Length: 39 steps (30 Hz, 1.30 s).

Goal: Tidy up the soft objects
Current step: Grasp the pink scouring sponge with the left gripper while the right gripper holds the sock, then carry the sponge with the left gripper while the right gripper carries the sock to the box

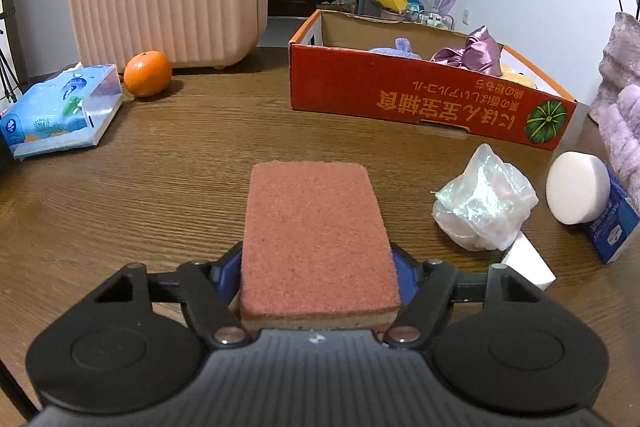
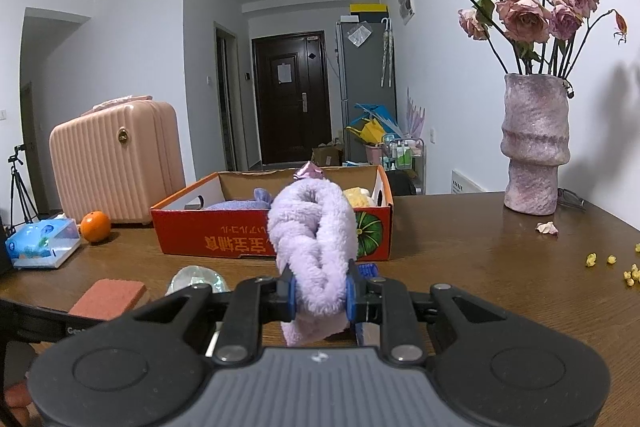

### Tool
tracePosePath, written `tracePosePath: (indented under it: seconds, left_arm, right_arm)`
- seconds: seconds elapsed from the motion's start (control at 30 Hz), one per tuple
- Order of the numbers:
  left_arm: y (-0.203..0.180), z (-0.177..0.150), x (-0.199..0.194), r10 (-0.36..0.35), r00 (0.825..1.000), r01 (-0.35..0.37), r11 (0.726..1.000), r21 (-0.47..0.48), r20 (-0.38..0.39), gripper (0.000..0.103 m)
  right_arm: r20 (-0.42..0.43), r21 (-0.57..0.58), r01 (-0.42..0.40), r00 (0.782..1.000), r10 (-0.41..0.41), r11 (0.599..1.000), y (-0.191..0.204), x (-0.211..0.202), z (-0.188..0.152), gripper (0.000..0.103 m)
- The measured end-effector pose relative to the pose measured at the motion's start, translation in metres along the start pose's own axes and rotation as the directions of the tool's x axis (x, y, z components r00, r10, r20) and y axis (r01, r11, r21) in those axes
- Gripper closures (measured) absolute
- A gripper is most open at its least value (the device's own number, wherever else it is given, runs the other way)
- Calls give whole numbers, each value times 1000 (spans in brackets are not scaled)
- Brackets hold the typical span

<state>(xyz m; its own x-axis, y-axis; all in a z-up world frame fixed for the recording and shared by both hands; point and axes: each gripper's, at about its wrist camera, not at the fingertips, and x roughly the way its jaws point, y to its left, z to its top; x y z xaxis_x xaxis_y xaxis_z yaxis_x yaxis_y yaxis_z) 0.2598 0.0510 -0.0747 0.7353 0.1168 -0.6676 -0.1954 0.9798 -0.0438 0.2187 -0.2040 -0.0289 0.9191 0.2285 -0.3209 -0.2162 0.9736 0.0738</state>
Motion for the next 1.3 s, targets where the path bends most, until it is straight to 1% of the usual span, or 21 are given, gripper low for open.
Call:
tracePosePath:
  seconds: [0.13, 0.3, 0.47, 0.63, 0.8, 0.97, 1.3]
  left_arm:
    - [2, 1, -5, -5, 1000, 5, 1000, -6, 22, 30]
    - [0, 2, -14, -15, 998, 14, 1000, 9, 62, 30]
    - [-1, 4, -29, -39, 992, 38, 999, 16, 116, 31]
    - [-2, 8, -40, -46, 987, 44, 999, 17, 156, 31]
    - [-6, 14, -54, -65, 975, 61, 998, 25, 212, 31]
    - [-11, 23, -62, -69, 962, 64, 998, 28, 265, 31]
    - [-15, 51, -58, -66, 943, 73, 997, -9, 327, 31]
  right_arm:
    - [0, 0, 0, 1000, 0, 1000, 0, 0, 0, 82]
    - [1, -1, -2, 1000, 2, 1000, 0, 1, 0, 82]
    - [3, 1, -6, 1000, 6, 1000, 1, 0, 0, 82]
    - [12, 9, -12, 1000, 12, 1000, 0, -1, 1, 82]
    - [27, 5, -20, 999, 20, 1000, 3, -1, 4, 82]
    - [49, 8, -26, 998, 25, 1000, 8, 4, 9, 82]
    - [79, 11, -38, 996, 37, 999, 19, 23, 20, 82]
